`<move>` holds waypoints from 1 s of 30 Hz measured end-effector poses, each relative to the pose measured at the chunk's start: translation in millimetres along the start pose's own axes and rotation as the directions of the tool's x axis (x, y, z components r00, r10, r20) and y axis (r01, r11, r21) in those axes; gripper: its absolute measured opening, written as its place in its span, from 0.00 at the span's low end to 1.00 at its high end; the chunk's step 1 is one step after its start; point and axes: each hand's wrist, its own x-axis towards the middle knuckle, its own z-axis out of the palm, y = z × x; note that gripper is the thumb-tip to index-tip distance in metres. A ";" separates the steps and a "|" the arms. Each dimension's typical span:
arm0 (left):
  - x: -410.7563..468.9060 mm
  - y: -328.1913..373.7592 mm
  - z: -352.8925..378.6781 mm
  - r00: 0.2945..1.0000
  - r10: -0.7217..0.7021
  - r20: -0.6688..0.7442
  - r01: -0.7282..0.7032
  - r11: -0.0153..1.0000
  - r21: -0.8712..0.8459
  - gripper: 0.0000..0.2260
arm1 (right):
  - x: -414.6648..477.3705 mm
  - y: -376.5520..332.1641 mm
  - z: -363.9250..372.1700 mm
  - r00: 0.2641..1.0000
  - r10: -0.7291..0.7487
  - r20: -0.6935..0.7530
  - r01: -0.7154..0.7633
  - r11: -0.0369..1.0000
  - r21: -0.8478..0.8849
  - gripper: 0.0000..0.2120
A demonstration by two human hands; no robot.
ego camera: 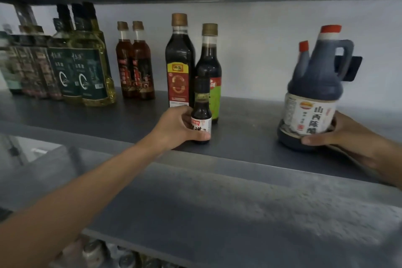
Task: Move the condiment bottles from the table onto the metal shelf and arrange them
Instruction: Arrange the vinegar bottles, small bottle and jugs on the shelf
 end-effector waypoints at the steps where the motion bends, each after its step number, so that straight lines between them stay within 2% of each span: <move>1: 0.7 -5.1 -6.6 1.000 -0.009 -0.003 0.009 1.000 0.000 0.21 | 4.0 -5.8 12.6 1.000 -0.007 0.004 0.007 1.000 -0.004 0.50; 10: 26.0 -58.5 -64.7 0.999 -0.012 -0.042 0.014 0.999 0.034 0.22 | 40.4 -31.6 97.9 0.995 0.006 -0.103 -0.009 1.000 -0.025 0.36; 15: 33.9 -69.7 -79.8 1.000 -0.016 -0.022 0.016 1.000 0.000 0.21 | 53.1 -34.6 118.0 0.983 0.020 -0.184 -0.027 0.999 -0.038 0.39; 20: 38.7 -75.1 -81.9 1.000 -0.014 -0.015 0.014 0.999 -0.037 0.20 | 61.8 -38.0 126.1 0.981 0.056 -0.185 -0.065 0.997 -0.042 0.41; 24: 41.2 -77.7 -81.6 1.000 -0.016 -0.017 0.015 0.999 -0.031 0.22 | 70.2 -37.9 130.6 0.967 0.068 -0.245 -0.086 0.994 -0.065 0.49; 30: 48.8 -82.7 -84.4 0.999 -0.005 -0.052 0.006 1.000 0.009 0.25 | 73.3 -36.4 130.2 0.963 0.054 -0.264 -0.081 0.992 -0.093 0.47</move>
